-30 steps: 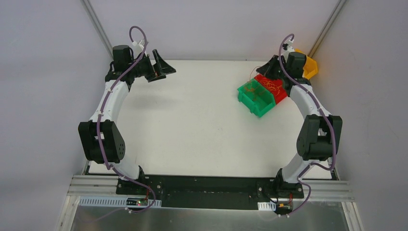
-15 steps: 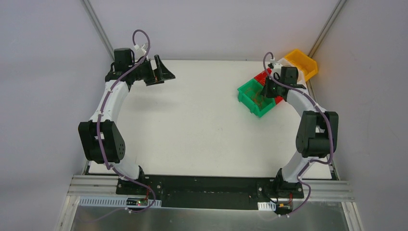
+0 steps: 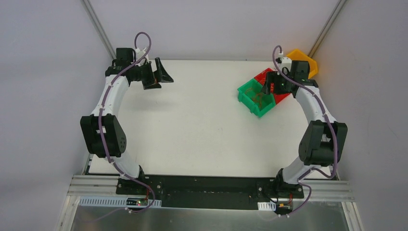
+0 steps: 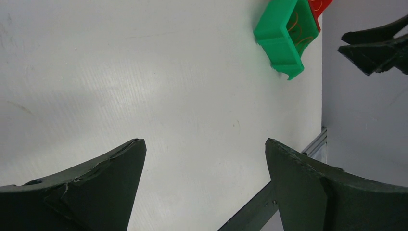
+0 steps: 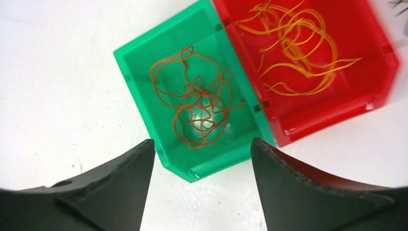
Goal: Untangle the cables
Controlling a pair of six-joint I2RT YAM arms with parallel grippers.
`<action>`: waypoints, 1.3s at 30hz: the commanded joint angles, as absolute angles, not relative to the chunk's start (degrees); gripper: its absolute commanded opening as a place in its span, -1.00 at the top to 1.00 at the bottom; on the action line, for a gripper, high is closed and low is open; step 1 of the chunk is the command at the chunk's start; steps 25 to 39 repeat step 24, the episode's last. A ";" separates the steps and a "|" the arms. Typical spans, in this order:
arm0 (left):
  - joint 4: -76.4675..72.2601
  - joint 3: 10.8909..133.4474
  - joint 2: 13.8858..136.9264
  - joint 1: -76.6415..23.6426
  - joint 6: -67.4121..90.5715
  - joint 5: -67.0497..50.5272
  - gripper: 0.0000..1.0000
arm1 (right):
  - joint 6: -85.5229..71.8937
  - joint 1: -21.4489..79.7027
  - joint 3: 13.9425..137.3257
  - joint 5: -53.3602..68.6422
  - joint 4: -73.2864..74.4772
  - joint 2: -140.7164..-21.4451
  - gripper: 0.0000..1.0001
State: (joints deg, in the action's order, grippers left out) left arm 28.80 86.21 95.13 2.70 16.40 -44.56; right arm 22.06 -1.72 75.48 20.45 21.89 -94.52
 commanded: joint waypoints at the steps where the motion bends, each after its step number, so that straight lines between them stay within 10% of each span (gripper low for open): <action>1: 36.56 91.00 97.20 4.93 13.85 -42.74 -0.98 | 20.90 -6.22 79.20 26.91 26.08 -87.64 -0.64; 4: 41.14 94.80 99.45 6.19 12.06 -42.31 -0.98 | 18.13 -8.37 80.36 31.32 29.22 -85.62 -0.98; 39: 51.80 94.21 98.99 0.20 1.13 -19.62 -0.98 | 11.20 -1.37 74.61 29.37 40.34 -84.20 -0.99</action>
